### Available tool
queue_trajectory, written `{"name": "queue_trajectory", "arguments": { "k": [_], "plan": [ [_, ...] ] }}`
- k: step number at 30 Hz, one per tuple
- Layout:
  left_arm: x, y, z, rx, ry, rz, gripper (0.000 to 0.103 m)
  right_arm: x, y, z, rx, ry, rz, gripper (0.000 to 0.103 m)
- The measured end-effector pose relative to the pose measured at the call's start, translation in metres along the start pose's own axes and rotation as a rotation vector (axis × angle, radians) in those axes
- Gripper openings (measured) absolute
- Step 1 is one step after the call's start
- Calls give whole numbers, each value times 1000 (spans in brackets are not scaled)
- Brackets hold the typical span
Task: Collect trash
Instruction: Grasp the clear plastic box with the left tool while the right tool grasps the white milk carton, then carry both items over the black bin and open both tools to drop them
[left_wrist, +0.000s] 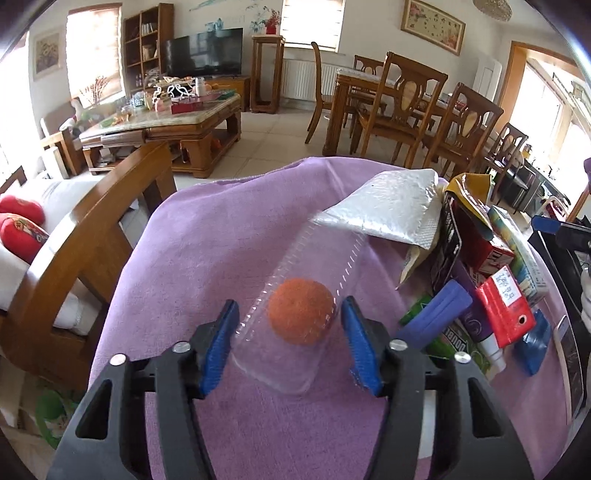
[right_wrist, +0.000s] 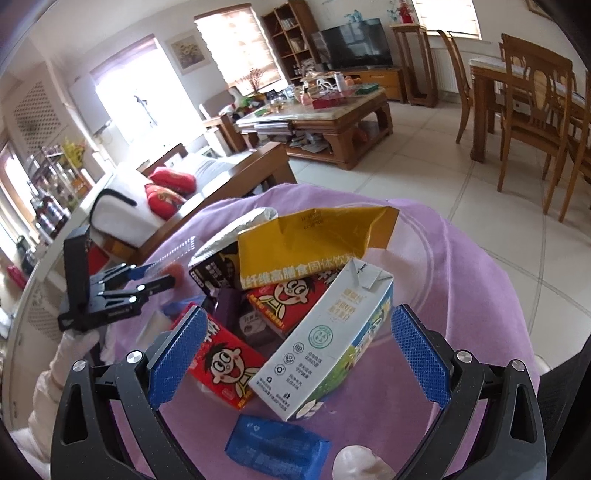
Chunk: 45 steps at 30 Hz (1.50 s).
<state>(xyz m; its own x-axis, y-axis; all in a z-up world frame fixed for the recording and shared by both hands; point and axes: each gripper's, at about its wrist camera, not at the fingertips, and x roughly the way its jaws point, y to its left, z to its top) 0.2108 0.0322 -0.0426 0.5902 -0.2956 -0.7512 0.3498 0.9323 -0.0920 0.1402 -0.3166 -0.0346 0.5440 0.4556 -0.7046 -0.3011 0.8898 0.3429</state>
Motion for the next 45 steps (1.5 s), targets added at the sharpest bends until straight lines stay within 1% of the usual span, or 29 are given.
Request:
{"name": "queue_trajectory", "arguments": {
  "k": [1, 2, 4, 6, 8, 10, 13, 16, 17, 19, 21, 22, 26, 28, 29, 31, 32, 33, 35, 36, 37, 39, 41, 43, 44, 45],
  "plan": [
    [2, 1, 0, -7, -1, -7, 50, 3, 1, -1, 0, 8, -4, 98],
    [2, 1, 0, -13, -6, -19, 44, 6, 0, -2, 3, 13, -7, 98],
    [-2, -1, -1, -28, -16, -33, 41, 6, -2, -4, 28, 22, -20, 98],
    [-10, 0, -4, -54, -48, -39, 39, 6, -5, -5, 61, 22, -21, 97],
    [-28, 1, -6, -78, -103, -45, 39, 6, -8, -6, 85, 28, -37, 92],
    [-46, 0, -8, -99, -156, -59, 39, 11, -9, -6, 104, 54, -50, 84],
    [-79, -5, -12, -126, -236, -83, 39, 26, -4, -9, 108, 106, -77, 82],
    [-98, -14, -15, -120, -274, -99, 39, 43, 1, -11, 109, 160, -119, 67],
    [-102, -16, -17, -117, -280, -101, 39, 46, 2, -12, 112, 163, -135, 66],
    [-107, -18, -20, -116, -283, -103, 39, 45, 2, -12, 133, 157, -145, 61],
    [-111, -21, -24, -119, -276, -118, 39, 41, 1, -12, 150, 147, -158, 47],
    [-112, -23, -21, -119, -275, -123, 39, 37, 0, -13, 153, 138, -169, 41],
    [-119, -37, -24, -102, -282, -145, 39, 24, -8, -19, 163, 116, -157, 40],
    [-119, -46, -23, -95, -283, -156, 39, 13, -15, -24, 183, 94, -142, 40],
    [-119, -51, -22, -90, -282, -161, 39, 6, -19, -27, 198, 79, -122, 40],
    [-120, -60, -21, -84, -282, -182, 39, -15, -25, -29, 230, 25, -32, 40],
    [-121, -68, -20, -79, -285, -194, 39, -24, -24, -31, 225, 11, -20, 40],
    [-122, -76, -19, -74, -287, -203, 39, -32, -23, -33, 200, 5, -32, 40],
    [-119, -98, -12, -59, -286, -229, 39, -45, -24, -38, 179, -8, -15, 40],
    [-116, -113, -8, -46, -282, -245, 39, -59, -31, -39, 192, -35, 16, 40],
    [-114, -127, -3, -37, -277, -263, 39, -74, -39, -42, 202, -70, 28, 40],
    [-109, -155, 3, -21, -265, -304, 39, -114, -55, -44, 208, -161, 8, 40],
    [-100, -193, 15, 6, -243, -350, 39, -156, -81, -50, 211, -248, -58, 40],
    [-88, -230, 23, 37, -218, -393, 39, -194, -116, -64, 244, -295, -115, 40],
    [-79, -257, 29, 63, -195, -416, 39, -205, -130, -71, 263, -303, -132, 40],
    [-71, -278, 32, 86, -174, -429, 39, -219, -151, -82, 289, -312, -174, 40]
  ]
}}
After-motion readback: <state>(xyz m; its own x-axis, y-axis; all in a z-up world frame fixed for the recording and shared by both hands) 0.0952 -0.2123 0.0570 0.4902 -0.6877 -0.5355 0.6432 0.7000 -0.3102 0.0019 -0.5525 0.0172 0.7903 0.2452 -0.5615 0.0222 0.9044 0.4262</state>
